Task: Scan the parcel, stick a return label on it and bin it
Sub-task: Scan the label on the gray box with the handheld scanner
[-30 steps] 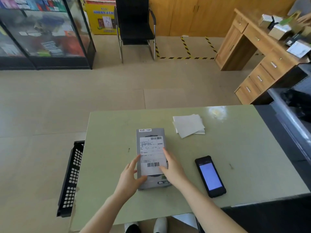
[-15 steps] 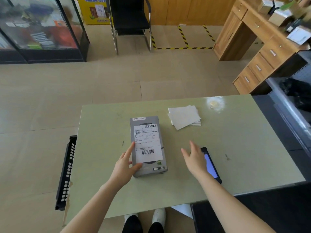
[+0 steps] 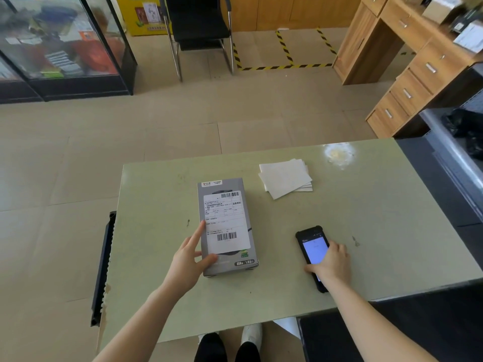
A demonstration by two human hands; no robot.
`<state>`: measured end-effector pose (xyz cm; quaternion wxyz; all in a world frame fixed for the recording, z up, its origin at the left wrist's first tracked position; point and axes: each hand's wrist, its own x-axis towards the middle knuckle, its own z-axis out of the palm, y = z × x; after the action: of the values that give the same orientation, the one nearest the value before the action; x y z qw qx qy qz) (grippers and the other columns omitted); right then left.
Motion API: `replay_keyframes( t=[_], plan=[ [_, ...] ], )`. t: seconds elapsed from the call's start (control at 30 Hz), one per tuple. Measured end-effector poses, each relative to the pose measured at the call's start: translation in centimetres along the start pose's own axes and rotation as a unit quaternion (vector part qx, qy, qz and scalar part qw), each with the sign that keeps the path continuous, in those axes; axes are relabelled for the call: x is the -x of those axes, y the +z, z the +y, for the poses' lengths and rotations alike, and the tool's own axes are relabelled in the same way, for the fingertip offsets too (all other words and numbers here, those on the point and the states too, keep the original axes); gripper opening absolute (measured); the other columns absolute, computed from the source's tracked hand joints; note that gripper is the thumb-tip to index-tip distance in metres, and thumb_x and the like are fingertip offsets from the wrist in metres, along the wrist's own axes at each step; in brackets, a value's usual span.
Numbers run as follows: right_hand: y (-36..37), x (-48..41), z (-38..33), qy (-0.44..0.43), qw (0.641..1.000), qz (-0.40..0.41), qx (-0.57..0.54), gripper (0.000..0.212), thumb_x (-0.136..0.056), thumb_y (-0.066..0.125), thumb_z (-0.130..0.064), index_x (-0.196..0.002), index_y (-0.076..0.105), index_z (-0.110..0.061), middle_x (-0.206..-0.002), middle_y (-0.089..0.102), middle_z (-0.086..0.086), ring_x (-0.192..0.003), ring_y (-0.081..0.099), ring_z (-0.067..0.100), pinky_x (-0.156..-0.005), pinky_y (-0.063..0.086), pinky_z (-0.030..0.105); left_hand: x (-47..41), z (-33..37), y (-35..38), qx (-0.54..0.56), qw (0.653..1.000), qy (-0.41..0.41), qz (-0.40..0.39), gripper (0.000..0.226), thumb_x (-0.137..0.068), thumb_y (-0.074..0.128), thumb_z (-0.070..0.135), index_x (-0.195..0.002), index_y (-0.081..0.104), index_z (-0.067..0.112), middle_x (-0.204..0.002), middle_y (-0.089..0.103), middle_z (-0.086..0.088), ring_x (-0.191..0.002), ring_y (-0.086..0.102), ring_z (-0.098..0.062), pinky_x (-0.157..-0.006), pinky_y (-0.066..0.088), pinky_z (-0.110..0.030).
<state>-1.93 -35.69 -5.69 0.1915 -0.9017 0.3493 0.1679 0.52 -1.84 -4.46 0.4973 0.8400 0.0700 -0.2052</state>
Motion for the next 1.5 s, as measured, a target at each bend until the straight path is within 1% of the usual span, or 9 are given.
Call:
replay_keyframes(
  t=[0.4, 0.57, 0.73, 0.9, 1.0, 1.13, 1.33, 1.43, 1.5],
  plan=[
    [-0.8, -0.1, -0.7, -0.016, 0.998, -0.037, 0.044, 0.083, -0.05, 0.087, -0.03, -0.117, 0.045, -0.008, -0.12, 0.045, 0.013, -0.109, 0.046, 0.03, -0.08, 0.048, 0.036, -0.3, 1.1, 0.5, -0.004, 1.0, -0.002, 0.006, 0.086, -0.085, 0.07, 0.026, -0.144, 0.014, 0.051, -0.131, 0.04, 0.01, -0.106, 0.06, -0.017, -0.09, 0.054, -0.038],
    [-2.0, 0.8, -3.0, -0.067, 0.993, -0.057, -0.079, 0.082, -0.047, 0.086, -0.027, -0.118, 0.049, -0.01, -0.115, 0.049, 0.011, -0.106, 0.051, 0.028, -0.085, 0.049, 0.038, -0.8, 2.3, 1.5, 0.0, 1.0, 0.003, 0.018, 0.087, -0.081, 0.073, 0.028, -0.146, 0.016, 0.045, -0.131, 0.04, 0.01, -0.102, 0.063, -0.019, -0.09, 0.054, -0.038],
    [-3.6, 2.7, -6.2, -0.121, 0.971, -0.083, -0.186, 0.079, -0.045, 0.088, -0.028, -0.113, 0.05, -0.015, -0.107, 0.055, 0.001, -0.092, 0.058, 0.017, -0.07, 0.05, 0.029, -1.8, 3.4, 0.3, -0.052, 0.998, 0.013, 0.016, 0.085, -0.074, 0.073, 0.041, -0.143, 0.023, 0.045, -0.129, 0.042, 0.01, -0.089, 0.066, -0.01, -0.084, 0.054, -0.038],
    [-5.2, 4.7, -7.6, -0.146, 0.974, -0.131, -0.117, 0.087, -0.044, 0.089, -0.035, -0.118, 0.047, -0.018, -0.113, 0.051, 0.0, -0.094, 0.057, 0.017, -0.073, 0.046, 0.028, -3.1, 3.4, -2.4, -0.196, 0.976, 0.085, -0.036, 0.102, -0.063, 0.08, 0.051, -0.145, 0.021, 0.043, -0.157, 0.007, 0.01, -0.139, 0.024, -0.022, -0.107, 0.038, -0.044],
    [-5.7, 6.0, -7.5, -0.16, 0.975, -0.14, -0.066, 0.081, -0.039, 0.085, -0.039, -0.11, 0.051, -0.021, -0.109, 0.053, -0.002, -0.09, 0.058, 0.013, -0.076, 0.054, 0.032, -3.5, 3.3, -3.3, -0.298, 0.942, 0.13, -0.079, 0.111, -0.061, 0.077, 0.06, -0.149, 0.011, 0.039, -0.159, -0.01, 0.015, -0.146, -0.004, -0.018, -0.116, 0.024, -0.048],
    [-6.0, 6.9, -7.6, -0.143, 0.98, -0.132, -0.037, 0.089, -0.04, 0.082, -0.041, -0.12, 0.049, -0.02, -0.117, 0.05, -0.001, -0.098, 0.057, 0.018, -0.085, 0.054, 0.037, -4.1, 3.4, -3.6, -0.396, 0.898, 0.172, -0.084, 0.115, -0.063, 0.063, 0.075, -0.149, -0.004, 0.038, -0.159, -0.017, 0.012, -0.143, -0.024, -0.015, -0.119, -0.003, -0.051],
    [-6.6, 7.5, -7.6, -0.142, 0.983, -0.113, -0.019, 0.094, -0.045, 0.083, -0.04, -0.128, 0.043, -0.021, -0.122, 0.045, -0.003, -0.106, 0.052, 0.017, -0.092, 0.049, 0.037, -3.7, 4.5, -2.2, -0.499, 0.852, 0.157, -0.007, 0.117, -0.053, 0.024, 0.097, -0.149, -0.001, 0.036, -0.161, -0.006, 0.004, -0.146, -0.02, -0.02, -0.106, -0.026, -0.063],
    [-7.0, 7.6, -7.6, -0.144, 0.984, -0.104, -0.015, 0.094, -0.047, 0.083, -0.039, -0.13, 0.04, -0.022, -0.124, 0.043, -0.003, -0.107, 0.051, 0.017, -0.093, 0.048, 0.036, -3.0, 5.2, -1.1, -0.486, 0.866, 0.114, 0.028, 0.113, -0.055, 0.026, 0.096, -0.148, 0.015, 0.031, -0.159, 0.013, -0.002, -0.148, -0.008, -0.023, -0.1, -0.031, -0.064],
    [-7.3, 7.6, -7.6, -0.143, 0.985, -0.099, -0.016, 0.094, -0.047, 0.083, -0.038, -0.129, 0.041, -0.022, -0.124, 0.043, -0.003, -0.107, 0.051, 0.017, -0.094, 0.048, 0.037, -2.3, 5.0, -0.8, -0.479, 0.867, 0.129, 0.037, 0.104, -0.059, 0.035, 0.091, -0.141, 0.031, 0.028, -0.146, 0.035, -0.003, -0.146, 0.012, -0.025, -0.103, -0.026, -0.066]
  ],
)
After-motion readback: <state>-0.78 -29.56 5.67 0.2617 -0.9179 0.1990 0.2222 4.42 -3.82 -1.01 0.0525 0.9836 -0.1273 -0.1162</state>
